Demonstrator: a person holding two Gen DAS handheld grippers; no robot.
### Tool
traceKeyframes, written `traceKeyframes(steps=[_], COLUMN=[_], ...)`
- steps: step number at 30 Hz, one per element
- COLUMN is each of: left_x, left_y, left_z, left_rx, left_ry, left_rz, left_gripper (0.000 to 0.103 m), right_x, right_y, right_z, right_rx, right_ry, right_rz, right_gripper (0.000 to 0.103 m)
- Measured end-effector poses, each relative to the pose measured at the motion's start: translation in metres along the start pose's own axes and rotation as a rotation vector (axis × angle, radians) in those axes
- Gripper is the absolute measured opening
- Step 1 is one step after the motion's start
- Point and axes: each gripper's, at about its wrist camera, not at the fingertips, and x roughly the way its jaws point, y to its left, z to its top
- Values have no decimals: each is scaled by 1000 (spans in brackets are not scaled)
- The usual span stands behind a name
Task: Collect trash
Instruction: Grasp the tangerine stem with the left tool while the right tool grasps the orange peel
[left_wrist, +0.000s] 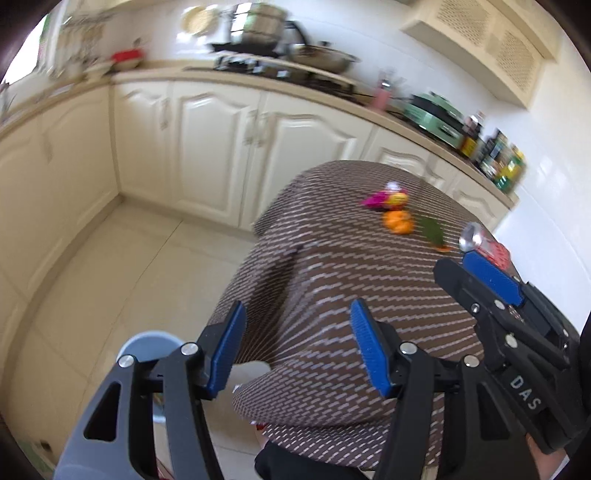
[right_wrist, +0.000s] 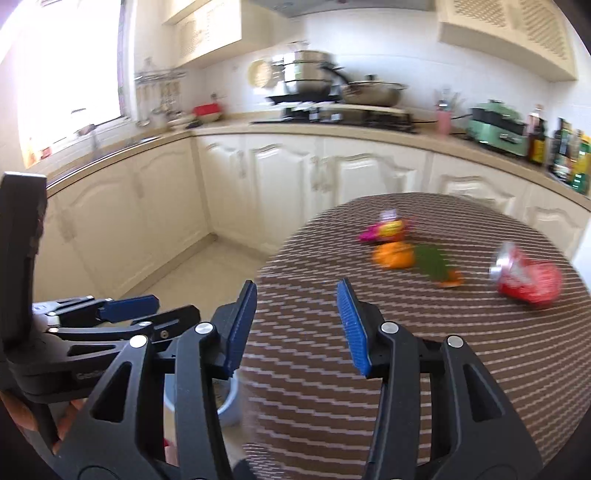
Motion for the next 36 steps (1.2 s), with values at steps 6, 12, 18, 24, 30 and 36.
traceKeyframes(steps=[6,12,18,24,30,36], left_x=[31,65,109,134,146,122], left_y=[-68,-110,-140,-150,-143,-129], left_z=[28,54,75,90,96,83], left_rx=[114,147,189,195,160,161], left_ry=[11,-4,9,3,33,-4], left_rz=[-5,4,70,68,10,-11], left_gripper=[58,58,54,52,7,4], right_x=[-4,25,57,73,92,112], right_y=[-74,-123,-147,-146,-138,-145], right_z=[-1,-3,-2,4,10,12], right_rx=[46,57,49,1,-59,-24], right_ry=[46,154,237,266,288,346], right_rz=[-116,-116,-63,-51,-56,-33], right_gripper=[48,49,49,50,50,45])
